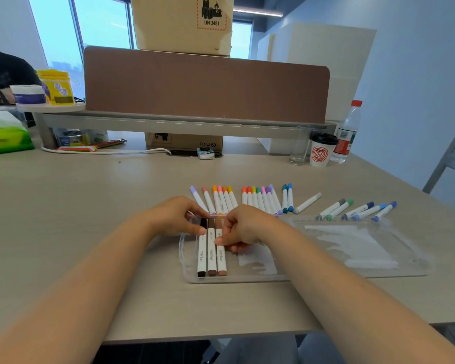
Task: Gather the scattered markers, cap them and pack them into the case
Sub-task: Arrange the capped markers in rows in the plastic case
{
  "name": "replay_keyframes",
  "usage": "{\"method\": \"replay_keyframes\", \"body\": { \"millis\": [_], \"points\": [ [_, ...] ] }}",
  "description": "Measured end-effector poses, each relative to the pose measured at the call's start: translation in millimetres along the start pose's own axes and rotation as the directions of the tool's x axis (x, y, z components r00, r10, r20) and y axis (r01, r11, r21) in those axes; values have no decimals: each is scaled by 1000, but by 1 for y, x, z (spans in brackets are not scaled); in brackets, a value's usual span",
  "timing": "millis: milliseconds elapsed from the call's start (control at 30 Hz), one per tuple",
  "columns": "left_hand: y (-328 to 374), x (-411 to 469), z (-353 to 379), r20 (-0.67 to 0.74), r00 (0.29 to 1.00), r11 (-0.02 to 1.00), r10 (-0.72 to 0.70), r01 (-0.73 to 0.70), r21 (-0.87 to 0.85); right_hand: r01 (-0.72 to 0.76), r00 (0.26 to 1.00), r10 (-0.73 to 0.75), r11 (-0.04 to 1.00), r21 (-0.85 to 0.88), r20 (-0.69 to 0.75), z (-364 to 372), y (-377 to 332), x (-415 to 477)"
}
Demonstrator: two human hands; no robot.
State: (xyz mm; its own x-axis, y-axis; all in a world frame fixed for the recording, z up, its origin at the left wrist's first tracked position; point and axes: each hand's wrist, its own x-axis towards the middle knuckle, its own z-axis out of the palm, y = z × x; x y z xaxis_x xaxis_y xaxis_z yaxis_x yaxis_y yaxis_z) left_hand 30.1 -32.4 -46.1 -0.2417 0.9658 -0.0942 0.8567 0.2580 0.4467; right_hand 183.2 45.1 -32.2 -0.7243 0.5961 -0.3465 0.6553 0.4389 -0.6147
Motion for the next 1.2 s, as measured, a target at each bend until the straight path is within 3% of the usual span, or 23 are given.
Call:
{"method": "replay_keyframes", "body": {
  "millis": [233, 367, 500, 733, 933, 1200],
  "points": [
    [8, 1, -8, 56, 998, 984, 18, -28, 177, 35, 998, -36, 999, -26, -43, -2, 8, -1],
    [22, 13, -16, -34, 998, 976, 50, -42, 211, 64, 979, -57, 997, 32, -195, -22, 24, -5],
    [51, 40, -10, -65, 986, 961, 154, -134, 241, 26, 918, -22, 1000, 4, -396, -55, 53, -5],
    [105, 95, 28, 2, 956, 924, 294, -285, 256, -207, 764, 168, 978, 10, -623, -107, 127, -2],
    [117, 112, 45, 45, 936, 904, 349, -349, 246, -414, 764, 278, 904, -112, -583, -126, 144, 15],
    [106, 110, 46, 18, 926, 913, 377, -375, 159, -502, 746, 298, 840, -208, -595, -122, 139, 25]
  ]
}}
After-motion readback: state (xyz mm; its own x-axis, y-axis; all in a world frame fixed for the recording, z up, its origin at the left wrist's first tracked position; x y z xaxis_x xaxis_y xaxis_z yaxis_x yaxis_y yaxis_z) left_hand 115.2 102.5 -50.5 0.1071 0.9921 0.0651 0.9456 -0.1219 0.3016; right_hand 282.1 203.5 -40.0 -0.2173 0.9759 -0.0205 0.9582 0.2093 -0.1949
